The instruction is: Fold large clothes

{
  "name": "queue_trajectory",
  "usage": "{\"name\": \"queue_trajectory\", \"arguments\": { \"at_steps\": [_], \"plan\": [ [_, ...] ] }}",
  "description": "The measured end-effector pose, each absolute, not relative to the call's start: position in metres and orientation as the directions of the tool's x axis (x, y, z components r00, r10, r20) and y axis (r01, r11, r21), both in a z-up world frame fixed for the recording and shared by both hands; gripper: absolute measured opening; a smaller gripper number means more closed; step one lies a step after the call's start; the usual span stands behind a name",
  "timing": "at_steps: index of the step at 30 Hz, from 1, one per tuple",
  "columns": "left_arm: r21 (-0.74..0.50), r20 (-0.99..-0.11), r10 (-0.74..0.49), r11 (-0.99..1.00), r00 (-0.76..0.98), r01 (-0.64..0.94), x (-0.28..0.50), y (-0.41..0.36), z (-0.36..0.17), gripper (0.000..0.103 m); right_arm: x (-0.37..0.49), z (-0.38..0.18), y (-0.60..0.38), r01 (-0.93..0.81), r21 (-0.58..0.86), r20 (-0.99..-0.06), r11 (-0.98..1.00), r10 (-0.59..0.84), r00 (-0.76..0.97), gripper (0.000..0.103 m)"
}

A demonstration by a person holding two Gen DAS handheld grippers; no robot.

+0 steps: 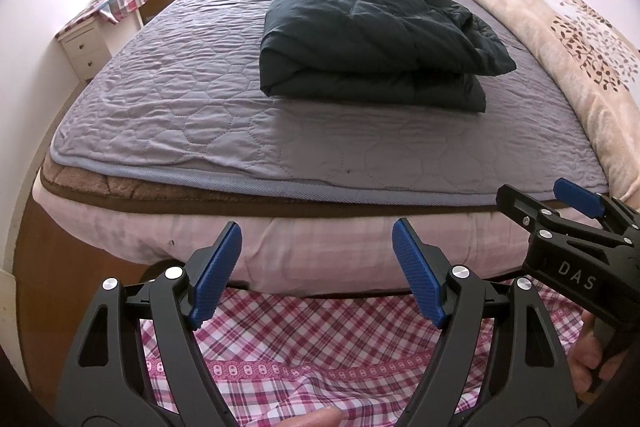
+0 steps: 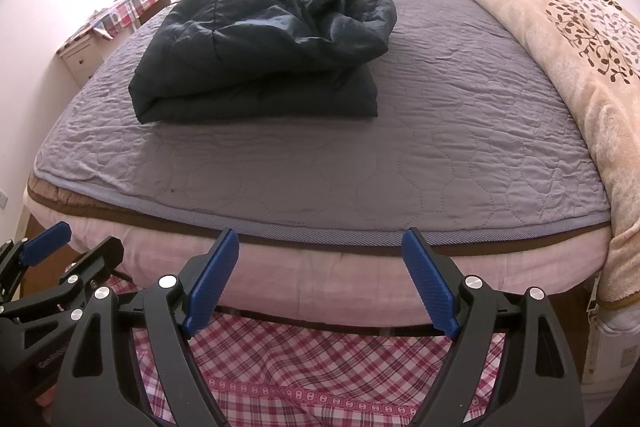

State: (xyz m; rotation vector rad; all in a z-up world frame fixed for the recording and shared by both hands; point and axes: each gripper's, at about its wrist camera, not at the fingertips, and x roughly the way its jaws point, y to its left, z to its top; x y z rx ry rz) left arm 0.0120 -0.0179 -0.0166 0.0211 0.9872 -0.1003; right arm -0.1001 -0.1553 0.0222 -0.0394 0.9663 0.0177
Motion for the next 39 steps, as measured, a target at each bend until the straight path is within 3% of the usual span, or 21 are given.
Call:
{"name": "queue_trajectory", "arguments": {
  "at_steps": [39],
  "plan": [
    [-0.033,-0.834,-0.082,0.995,0.546,0.098,0.0083,-0.0180,-0.0180,0.076,-0.1004,0.0189,-0.1549,-0.052,-0.035,-0.822,0.998,0.001,0.569,0.082]
  ]
}}
